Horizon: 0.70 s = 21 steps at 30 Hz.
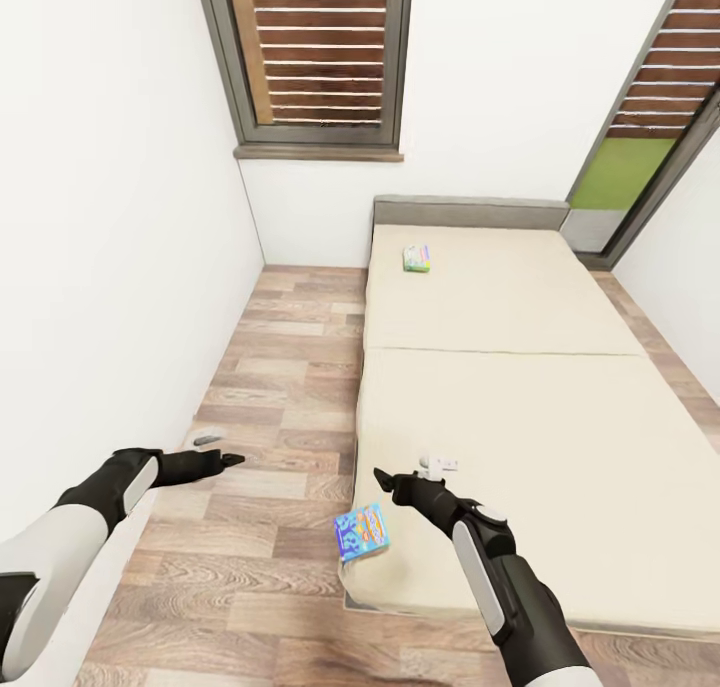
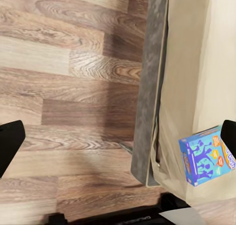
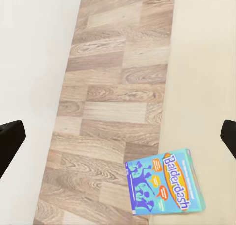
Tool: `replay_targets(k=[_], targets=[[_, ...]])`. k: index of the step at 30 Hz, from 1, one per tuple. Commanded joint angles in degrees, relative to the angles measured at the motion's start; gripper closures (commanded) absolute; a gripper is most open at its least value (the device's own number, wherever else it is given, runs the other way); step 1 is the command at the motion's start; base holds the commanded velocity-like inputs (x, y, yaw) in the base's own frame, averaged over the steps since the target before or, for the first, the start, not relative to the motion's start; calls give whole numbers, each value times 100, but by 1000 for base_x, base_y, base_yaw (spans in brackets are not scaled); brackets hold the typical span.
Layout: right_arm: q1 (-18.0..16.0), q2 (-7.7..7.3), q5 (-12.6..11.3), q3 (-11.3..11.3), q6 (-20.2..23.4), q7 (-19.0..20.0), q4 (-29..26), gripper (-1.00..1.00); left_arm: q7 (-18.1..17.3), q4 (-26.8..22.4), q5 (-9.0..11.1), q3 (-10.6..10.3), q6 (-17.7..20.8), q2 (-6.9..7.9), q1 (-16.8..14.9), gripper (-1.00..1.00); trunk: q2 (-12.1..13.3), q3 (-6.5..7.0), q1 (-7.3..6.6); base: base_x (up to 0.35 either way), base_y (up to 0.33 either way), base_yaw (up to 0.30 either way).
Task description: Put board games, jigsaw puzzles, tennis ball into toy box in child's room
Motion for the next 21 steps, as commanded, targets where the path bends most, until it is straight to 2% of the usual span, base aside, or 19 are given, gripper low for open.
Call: replay_targets(k=[1, 7, 21], targets=[[-2, -1, -24, -6, 25, -2, 3, -100, 3, -6, 56, -15, 53, 24, -1, -100, -9, 1, 3, 0, 0, 0], [-1, -6, -23, -10, 14, 11, -13, -100, 2, -8, 60, -2, 63, 80, 1, -100, -9, 58, 3, 0, 0, 0], [-3, 2, -28, 0, 11, -9, -50, -100, -5, -9, 70, 5, 88, 94, 1, -100, -9, 190, 3, 0, 0, 0]])
